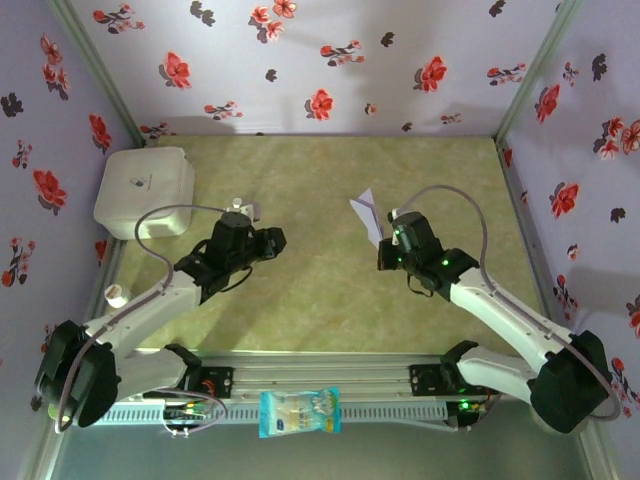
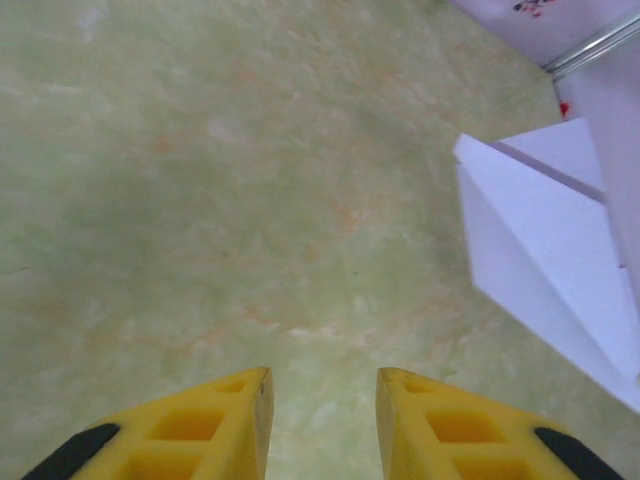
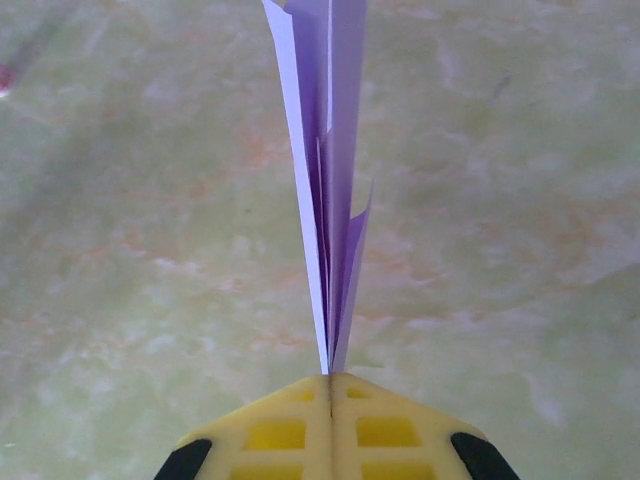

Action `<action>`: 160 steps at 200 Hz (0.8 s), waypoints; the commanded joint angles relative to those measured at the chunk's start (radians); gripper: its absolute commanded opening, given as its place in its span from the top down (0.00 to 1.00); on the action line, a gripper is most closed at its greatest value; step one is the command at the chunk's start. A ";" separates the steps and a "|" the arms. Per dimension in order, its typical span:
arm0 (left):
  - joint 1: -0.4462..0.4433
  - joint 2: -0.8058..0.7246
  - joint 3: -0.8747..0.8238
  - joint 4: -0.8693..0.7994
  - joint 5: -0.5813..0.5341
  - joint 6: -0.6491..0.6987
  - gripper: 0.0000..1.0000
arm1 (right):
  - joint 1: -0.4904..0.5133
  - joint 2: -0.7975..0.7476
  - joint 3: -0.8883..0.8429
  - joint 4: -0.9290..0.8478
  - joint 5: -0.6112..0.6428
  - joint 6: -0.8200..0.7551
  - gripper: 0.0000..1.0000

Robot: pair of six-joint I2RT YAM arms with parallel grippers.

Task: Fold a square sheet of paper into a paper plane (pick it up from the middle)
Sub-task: Turn over the paper at the center of the table.

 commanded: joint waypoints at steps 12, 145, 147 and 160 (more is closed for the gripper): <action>0.057 -0.068 0.015 -0.087 -0.037 0.101 0.65 | 0.012 -0.006 0.042 -0.101 0.120 -0.085 1.00; 0.242 -0.317 -0.116 -0.117 -0.027 0.045 0.00 | 0.256 0.335 0.248 -0.294 0.575 -0.135 1.00; 0.242 -0.317 -0.114 -0.121 -0.027 0.047 0.00 | 0.266 0.348 0.249 -0.291 0.574 -0.138 1.00; 0.245 -0.311 -0.104 -0.147 -0.023 0.057 0.00 | 0.325 0.418 0.261 -0.283 0.562 -0.161 1.00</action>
